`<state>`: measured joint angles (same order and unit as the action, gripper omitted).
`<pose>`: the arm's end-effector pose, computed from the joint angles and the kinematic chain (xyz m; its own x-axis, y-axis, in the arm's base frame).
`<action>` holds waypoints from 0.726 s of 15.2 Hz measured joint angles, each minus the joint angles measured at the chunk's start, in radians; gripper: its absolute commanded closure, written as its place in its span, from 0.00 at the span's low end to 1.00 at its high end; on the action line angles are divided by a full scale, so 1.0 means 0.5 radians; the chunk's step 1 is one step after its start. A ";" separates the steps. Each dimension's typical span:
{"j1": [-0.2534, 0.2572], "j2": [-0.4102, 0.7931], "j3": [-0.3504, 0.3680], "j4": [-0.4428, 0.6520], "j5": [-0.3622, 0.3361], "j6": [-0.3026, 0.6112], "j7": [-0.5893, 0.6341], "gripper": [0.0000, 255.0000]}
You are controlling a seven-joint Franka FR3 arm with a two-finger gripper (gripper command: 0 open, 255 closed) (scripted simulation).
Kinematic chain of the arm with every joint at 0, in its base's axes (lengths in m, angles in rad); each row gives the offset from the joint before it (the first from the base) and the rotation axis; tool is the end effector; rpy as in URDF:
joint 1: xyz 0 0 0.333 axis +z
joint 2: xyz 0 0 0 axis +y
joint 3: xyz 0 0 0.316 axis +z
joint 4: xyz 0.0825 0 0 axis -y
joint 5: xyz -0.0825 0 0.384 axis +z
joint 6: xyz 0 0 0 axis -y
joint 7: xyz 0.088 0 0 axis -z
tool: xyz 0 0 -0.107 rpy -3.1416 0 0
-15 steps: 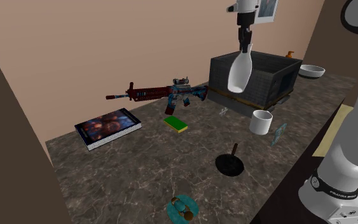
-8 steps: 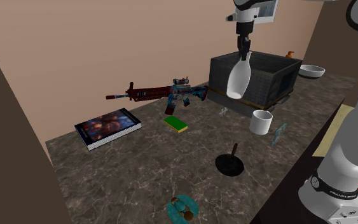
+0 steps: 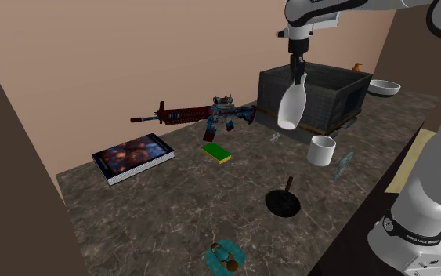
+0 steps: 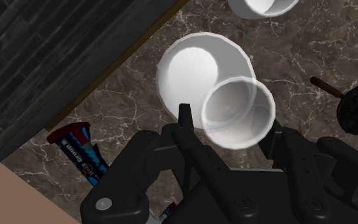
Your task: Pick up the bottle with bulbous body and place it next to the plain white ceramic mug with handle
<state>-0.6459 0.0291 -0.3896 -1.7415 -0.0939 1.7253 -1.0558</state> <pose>0.2839 -0.4909 0.5420 0.9932 0.0357 -0.1112 0.0374 -0.9992 0.0125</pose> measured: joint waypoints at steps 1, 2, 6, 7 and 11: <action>-0.002 -0.005 -0.002 -0.040 -0.003 0.035 -0.001 1.00; -0.002 -0.006 -0.002 -0.065 -0.003 0.060 0.001 1.00; -0.003 -0.005 -0.003 -0.176 -0.005 0.171 0.011 1.00; -0.004 0.002 -0.003 -0.190 -0.003 0.193 0.011 1.00; -0.002 0.012 -0.001 -0.288 -0.002 0.298 0.024 1.00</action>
<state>-0.6469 0.0352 -0.3902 -1.8853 -0.0948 1.8742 -1.0439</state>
